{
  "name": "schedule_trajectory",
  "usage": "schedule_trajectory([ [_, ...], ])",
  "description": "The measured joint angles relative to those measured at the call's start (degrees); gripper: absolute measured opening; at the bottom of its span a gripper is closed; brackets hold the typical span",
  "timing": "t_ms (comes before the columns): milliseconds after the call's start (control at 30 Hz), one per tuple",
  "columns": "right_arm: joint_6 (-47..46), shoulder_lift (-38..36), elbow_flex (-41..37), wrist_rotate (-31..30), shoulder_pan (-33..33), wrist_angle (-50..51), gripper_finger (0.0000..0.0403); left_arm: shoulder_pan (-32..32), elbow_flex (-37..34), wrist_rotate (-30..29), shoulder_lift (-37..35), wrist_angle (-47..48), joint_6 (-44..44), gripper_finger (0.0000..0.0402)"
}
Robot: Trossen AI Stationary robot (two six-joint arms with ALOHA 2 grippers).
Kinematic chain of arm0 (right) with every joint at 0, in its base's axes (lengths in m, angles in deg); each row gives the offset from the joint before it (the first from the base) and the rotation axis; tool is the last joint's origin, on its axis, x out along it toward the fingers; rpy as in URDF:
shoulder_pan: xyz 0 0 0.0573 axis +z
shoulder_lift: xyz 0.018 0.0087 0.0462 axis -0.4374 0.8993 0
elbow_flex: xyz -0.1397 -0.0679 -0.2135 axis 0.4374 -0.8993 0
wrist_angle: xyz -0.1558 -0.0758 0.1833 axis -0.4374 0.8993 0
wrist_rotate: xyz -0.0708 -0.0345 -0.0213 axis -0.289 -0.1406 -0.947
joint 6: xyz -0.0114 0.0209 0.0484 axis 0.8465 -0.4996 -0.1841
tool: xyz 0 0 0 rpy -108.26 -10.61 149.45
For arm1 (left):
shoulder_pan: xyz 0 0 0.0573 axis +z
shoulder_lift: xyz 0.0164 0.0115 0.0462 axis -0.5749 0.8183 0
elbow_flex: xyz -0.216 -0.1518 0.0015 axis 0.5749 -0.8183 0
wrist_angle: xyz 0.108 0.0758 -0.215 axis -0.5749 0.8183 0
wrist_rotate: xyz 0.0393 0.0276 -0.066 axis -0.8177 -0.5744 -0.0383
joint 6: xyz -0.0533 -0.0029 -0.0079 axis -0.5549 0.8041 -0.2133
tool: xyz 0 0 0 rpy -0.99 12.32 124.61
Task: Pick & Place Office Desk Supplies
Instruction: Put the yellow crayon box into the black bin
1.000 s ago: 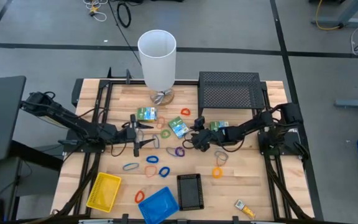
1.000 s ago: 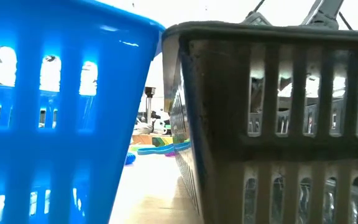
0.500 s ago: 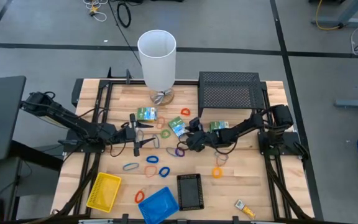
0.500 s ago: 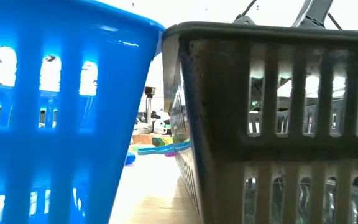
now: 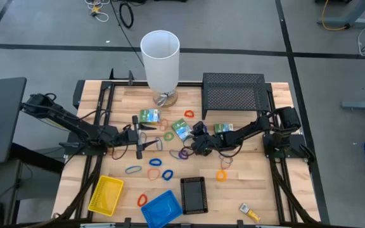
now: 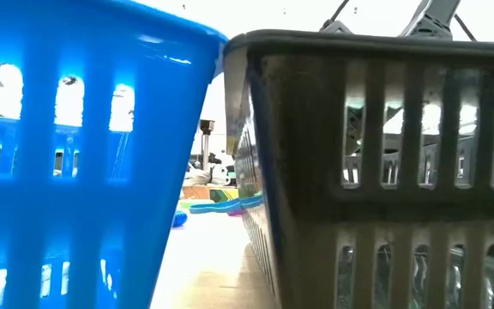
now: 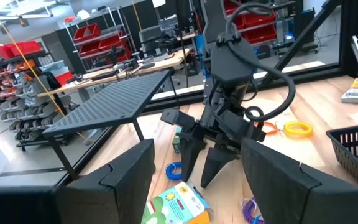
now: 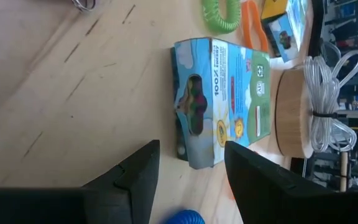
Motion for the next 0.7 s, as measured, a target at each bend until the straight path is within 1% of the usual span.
schedule_trajectory([
  [333, -0.6, 0.1, -0.1, 0.3, -1.5, -2.0, 0.0189, 0.0, 0.0, 0.1, 0.0, -1.3, 0.4, 0.0246],
  [533, 1.5, 0.2, -0.2, 0.2, -1.9, -5.5, 0.0189, 0.0, 0.0, 0.1, 0.0, -1.4, 0.4, 0.0246],
  [700, 2.0, 0.2, -0.2, -0.1, -2.1, -5.5, 0.0175, 0.0, 0.0, 0.1, 0.0, -1.4, 0.4, 0.0246],
])
